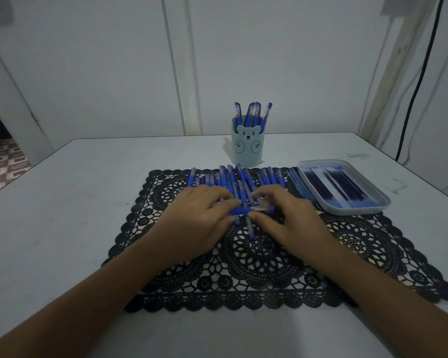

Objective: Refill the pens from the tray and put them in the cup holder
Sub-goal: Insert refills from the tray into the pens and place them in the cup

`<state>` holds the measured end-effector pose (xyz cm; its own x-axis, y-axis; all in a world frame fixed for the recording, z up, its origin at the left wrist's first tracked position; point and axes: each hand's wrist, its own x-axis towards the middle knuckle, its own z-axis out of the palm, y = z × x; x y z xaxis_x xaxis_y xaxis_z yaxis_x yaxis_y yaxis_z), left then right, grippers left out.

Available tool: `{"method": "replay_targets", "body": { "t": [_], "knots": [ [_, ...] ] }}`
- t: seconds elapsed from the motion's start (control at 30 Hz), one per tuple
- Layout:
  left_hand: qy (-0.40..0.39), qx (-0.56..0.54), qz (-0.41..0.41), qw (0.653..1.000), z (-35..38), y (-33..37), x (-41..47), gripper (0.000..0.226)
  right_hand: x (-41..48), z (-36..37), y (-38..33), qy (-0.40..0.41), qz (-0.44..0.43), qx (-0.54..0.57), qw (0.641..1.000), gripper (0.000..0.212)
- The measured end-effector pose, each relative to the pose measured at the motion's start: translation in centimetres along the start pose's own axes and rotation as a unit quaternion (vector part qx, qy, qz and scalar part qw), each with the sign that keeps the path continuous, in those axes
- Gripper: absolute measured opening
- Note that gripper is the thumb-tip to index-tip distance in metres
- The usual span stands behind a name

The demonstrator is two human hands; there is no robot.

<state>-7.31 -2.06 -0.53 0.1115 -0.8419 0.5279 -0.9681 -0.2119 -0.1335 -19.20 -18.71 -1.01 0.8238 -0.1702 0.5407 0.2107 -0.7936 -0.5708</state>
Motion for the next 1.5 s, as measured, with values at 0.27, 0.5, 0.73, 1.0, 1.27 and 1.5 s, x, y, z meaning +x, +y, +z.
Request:
{"method": "replay_targets", "body": {
  "t": [0.27, 0.5, 0.73, 1.0, 1.27, 1.5],
  "knots": [
    [0.007, 0.009, -0.011, 1.0, -1.8, -0.2, 1.4, 0.029, -0.2, 0.2, -0.3, 0.018, 0.003, 0.053, 0.998, 0.036],
    [0.277, -0.19, -0.288, 0.897, -7.8, -6.0, 9.7, 0.015, 0.2, 2.2, 1.8, -0.196, 0.035, -0.205, 0.958, 0.077],
    [0.218, -0.266, -0.355, 0.869, -3.6, -10.6, 16.2, 0.018, 0.3, 2.3, 2.5, -0.208, 0.035, -0.228, 0.95, 0.089],
    [0.207, -0.298, -0.376, 0.853, -0.1, -10.5, 17.9, 0.012, 0.4, 2.2, 2.2, -0.213, 0.033, -0.228, 0.95, 0.088],
    [0.02, -0.193, -0.362, 0.912, 2.1, -9.5, 16.9, 0.029, 0.4, 2.0, 2.0, -0.218, 0.035, -0.227, 0.948, 0.083],
    [0.011, -0.141, -0.384, 0.912, 1.4, -9.6, 13.3, 0.026, 0.3, 2.2, 2.2, -0.213, 0.033, -0.231, 0.949, 0.089]
  ]
}}
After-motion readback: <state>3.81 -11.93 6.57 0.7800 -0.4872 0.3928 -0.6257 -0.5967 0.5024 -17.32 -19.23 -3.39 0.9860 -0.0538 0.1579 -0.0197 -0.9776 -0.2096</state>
